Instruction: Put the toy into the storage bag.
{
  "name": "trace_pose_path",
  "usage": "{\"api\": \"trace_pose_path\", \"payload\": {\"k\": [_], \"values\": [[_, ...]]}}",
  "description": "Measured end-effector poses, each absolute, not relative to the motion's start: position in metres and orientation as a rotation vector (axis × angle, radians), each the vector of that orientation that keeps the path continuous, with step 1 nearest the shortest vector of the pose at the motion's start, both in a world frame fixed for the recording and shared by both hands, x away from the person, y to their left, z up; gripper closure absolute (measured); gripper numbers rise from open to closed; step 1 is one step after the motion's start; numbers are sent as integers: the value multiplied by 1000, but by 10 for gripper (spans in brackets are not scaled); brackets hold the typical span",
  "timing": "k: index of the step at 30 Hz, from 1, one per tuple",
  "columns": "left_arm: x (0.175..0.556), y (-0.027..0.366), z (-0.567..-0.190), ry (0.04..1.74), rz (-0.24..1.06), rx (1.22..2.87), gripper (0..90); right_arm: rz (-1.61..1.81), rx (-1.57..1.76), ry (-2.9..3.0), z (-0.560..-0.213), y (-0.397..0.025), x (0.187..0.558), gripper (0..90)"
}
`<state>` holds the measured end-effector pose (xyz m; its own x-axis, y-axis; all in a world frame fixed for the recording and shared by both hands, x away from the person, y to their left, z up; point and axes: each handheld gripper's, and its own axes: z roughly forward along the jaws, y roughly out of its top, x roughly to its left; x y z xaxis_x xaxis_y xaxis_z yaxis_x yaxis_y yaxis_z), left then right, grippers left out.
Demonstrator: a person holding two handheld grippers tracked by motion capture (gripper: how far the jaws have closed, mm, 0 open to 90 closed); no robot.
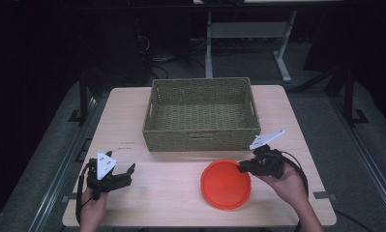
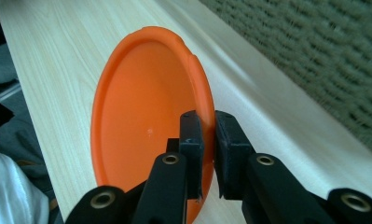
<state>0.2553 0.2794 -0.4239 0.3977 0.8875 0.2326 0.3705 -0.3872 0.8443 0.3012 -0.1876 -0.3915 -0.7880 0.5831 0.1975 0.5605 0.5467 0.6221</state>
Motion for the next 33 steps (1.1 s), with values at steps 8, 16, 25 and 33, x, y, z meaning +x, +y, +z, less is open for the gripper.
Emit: {"api": "trace_pose_path", "payload": {"k": [8, 16, 25, 33], "values": [[255, 279, -424, 1064, 920, 1950, 129, 1061, 942, 2712, -374, -183, 295, 823], [255, 279, -425, 1074, 915, 1943, 128, 1094, 949, 2691, -362, -186, 297, 823], [255, 280, -425, 1078, 915, 1937, 129, 1079, 942, 2677, -350, -187, 300, 823], [256, 280, -425, 1078, 914, 1936, 128, 1078, 928, 2668, -336, -185, 303, 822]]}}
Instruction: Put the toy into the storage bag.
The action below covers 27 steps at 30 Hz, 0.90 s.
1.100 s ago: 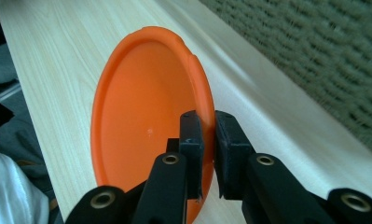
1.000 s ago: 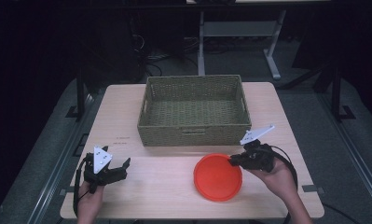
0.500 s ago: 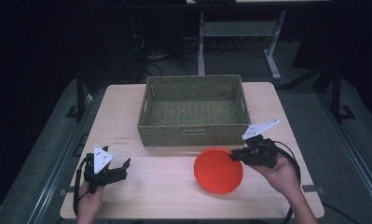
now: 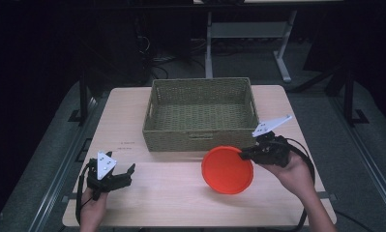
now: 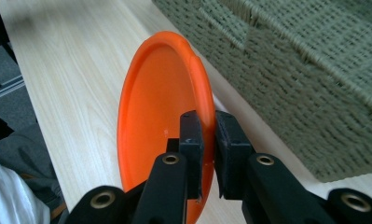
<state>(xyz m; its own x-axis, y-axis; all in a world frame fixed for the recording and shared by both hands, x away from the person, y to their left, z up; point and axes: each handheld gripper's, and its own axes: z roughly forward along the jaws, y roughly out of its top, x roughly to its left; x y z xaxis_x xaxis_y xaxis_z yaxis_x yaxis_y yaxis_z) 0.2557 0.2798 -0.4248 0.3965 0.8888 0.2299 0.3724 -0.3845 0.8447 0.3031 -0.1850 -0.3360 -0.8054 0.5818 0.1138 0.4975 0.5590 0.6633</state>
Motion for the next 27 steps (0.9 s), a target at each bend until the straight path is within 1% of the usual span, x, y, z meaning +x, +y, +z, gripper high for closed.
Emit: {"api": "trace_pose_path", "payload": {"k": [27], "values": [[255, 283, -423, 1088, 917, 1938, 128, 1065, 914, 2665, -299, -175, 317, 823]]}}
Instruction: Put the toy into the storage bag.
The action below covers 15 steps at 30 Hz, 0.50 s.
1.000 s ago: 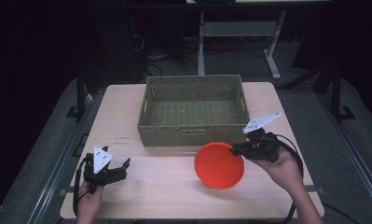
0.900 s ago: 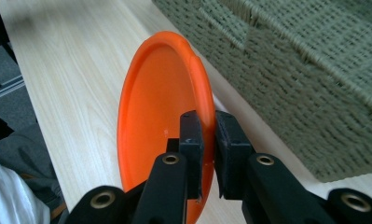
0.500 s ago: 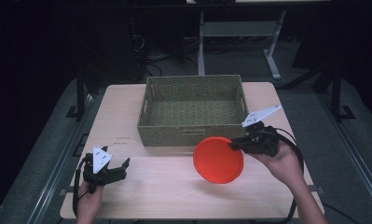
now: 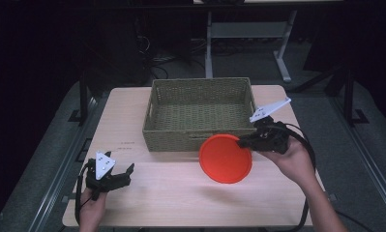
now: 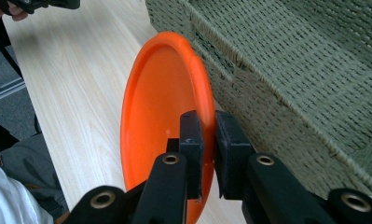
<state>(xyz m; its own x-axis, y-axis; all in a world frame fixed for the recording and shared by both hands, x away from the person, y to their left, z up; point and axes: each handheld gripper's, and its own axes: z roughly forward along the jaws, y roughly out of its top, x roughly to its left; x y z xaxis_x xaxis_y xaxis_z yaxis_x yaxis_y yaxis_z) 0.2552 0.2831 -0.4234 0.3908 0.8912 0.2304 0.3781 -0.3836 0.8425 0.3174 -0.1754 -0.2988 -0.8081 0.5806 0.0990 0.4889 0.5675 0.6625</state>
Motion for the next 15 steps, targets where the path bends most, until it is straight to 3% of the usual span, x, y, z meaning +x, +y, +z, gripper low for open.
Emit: {"api": "trace_pose_path", "payload": {"k": [15], "values": [[255, 284, -424, 1092, 915, 1933, 128, 1063, 904, 2669, -281, -171, 326, 822]]}}
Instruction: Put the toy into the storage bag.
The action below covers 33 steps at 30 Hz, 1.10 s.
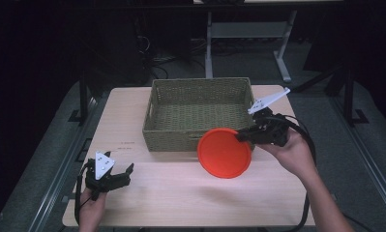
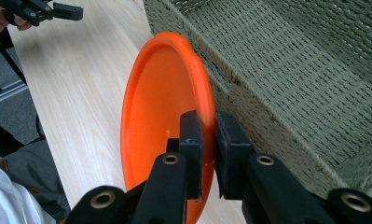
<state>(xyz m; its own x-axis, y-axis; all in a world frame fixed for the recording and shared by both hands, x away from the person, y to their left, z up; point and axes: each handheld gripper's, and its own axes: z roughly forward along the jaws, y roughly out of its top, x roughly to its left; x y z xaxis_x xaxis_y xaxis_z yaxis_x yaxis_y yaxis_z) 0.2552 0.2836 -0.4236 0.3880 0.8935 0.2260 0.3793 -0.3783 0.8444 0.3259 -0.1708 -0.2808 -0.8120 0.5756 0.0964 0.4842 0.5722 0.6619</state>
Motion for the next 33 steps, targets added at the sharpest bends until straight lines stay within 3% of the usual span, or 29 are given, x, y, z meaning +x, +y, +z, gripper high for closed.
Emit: {"api": "trace_pose_path", "payload": {"k": [33], "values": [[257, 288, -423, 1104, 918, 1920, 128, 1053, 880, 2668, -244, -157, 351, 822]]}}
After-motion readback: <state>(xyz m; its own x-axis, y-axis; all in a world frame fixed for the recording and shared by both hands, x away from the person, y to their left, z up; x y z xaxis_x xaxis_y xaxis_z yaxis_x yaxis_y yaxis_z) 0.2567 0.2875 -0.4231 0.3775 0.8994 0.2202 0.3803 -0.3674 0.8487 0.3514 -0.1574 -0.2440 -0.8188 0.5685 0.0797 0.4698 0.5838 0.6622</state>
